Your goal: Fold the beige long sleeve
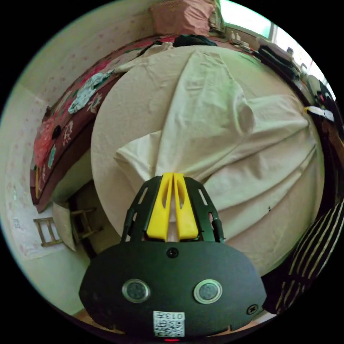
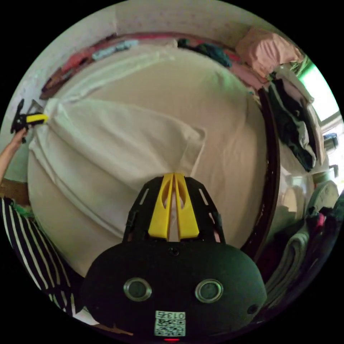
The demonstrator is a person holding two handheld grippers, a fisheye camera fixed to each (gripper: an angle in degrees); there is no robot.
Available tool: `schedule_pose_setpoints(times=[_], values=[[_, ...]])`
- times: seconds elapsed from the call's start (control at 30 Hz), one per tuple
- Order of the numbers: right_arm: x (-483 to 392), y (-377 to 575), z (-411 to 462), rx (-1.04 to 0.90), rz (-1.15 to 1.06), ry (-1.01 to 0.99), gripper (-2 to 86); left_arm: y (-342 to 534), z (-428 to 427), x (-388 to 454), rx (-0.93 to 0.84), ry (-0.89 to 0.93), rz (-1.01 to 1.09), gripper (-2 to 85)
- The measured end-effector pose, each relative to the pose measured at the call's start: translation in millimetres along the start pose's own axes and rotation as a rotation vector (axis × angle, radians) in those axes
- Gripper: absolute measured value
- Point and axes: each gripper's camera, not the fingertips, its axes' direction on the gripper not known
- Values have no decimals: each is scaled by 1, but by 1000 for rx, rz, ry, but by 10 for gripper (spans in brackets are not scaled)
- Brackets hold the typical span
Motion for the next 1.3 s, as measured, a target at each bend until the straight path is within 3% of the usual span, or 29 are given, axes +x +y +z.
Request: schedule_pose_setpoints(times=[0.1,0.2,0.33,0.47,0.67,0.77,0.9,0.97,1.23,1.3], values=[[24,-10,-15,129,61,-63,46,1,-18,2,94,-86,-54,-2],[31,-38,-6,84,34,-144,59,-12,-28,14,167,-108,-20,-2],[21,-69,9,39,-34,-111,60,-42,-5,27,70,-123,48,-2],[32,-91,32,-74,7,-235,23,-43,21,24,-19,-124,36,-3],[69,-100,7,136,153,-227,16,-33,27,24,63,-127,-15,-2],[63,-101,-8,232,-72,-323,42,-36,29,25,52,-122,-17,-2],[27,-106,-2,114,-440,-233,63,-35,33,20,60,-86,-22,-3],[21,-110,10,47,-502,-208,60,-33,34,18,72,-76,-40,-3],[34,-126,20,-32,-437,-251,8,-34,39,20,50,-143,-82,-4],[46,-130,6,37,-340,-279,6,-34,37,13,50,-199,-126,-4]])
